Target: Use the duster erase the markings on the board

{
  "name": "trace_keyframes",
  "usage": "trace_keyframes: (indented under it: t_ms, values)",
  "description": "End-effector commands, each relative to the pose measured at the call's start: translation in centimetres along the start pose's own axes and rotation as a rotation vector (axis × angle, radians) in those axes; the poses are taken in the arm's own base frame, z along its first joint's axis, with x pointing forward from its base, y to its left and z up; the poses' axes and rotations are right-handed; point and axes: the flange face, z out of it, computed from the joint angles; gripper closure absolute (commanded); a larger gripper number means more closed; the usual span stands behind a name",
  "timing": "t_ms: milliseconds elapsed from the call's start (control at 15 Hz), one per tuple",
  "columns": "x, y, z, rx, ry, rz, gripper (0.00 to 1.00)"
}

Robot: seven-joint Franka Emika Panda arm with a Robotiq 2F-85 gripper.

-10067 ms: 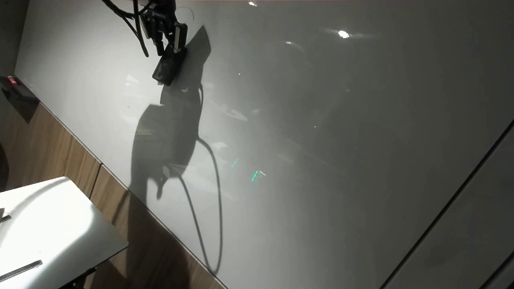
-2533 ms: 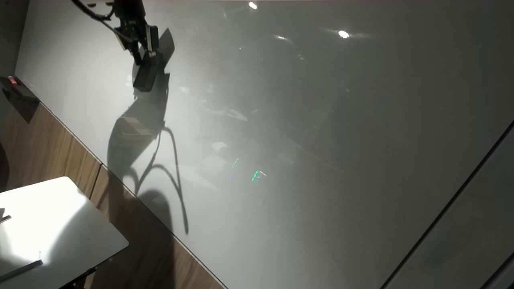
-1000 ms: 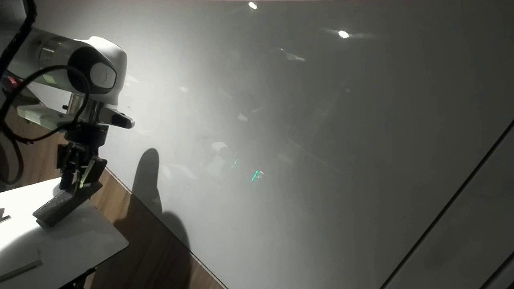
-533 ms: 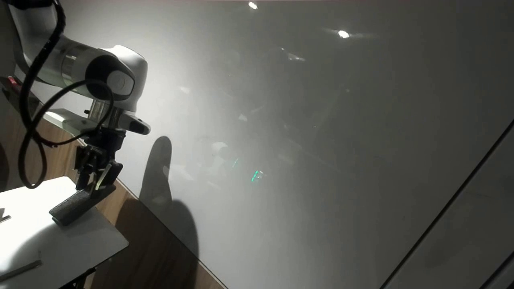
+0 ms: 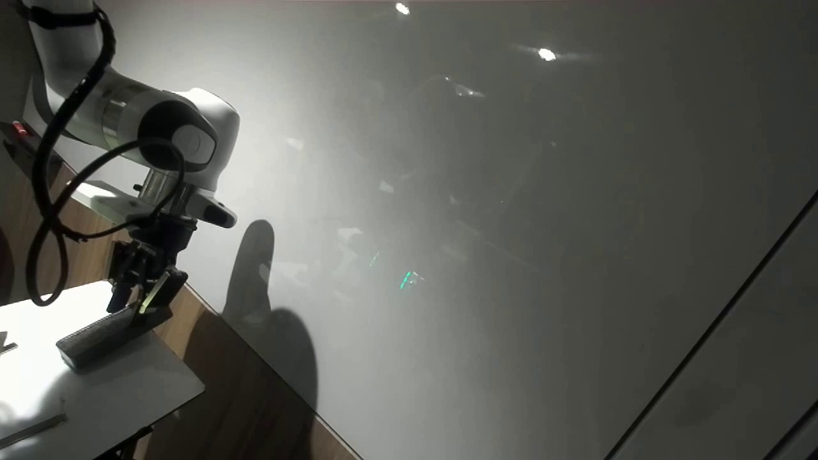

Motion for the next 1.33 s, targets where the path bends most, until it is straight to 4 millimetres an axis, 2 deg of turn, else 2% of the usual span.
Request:
trace_keyframes:
  t_ms: [0,67,133,267,467,800,933,1000,1267]
  values:
    - [0.8,0.4,-0.2,0.019,-0.023,-0.006,0.73]
    - [0.9,0.5,-0.4,0.019,-0.018,-0.006,0.60]
    - [0.9,0.5,-0.7,0.021,-0.010,-0.007,0.24]
    - [0.9,0.6,-1.1,0.023,0.000,-0.011,0.23]
    - [0.6,1.4,-1.2,0.023,0.001,-0.021,0.03]
    - [-0.3,4.6,-1.3,0.039,-0.014,-0.027,0.00]
    - [-2.4,6.0,-1.9,0.054,0.020,-0.053,0.00]
    - [-4.2,6.9,-2.6,0.066,0.071,-0.072,0.00]
    - [-8.1,9.2,-4.2,0.073,0.260,-0.140,0.00]
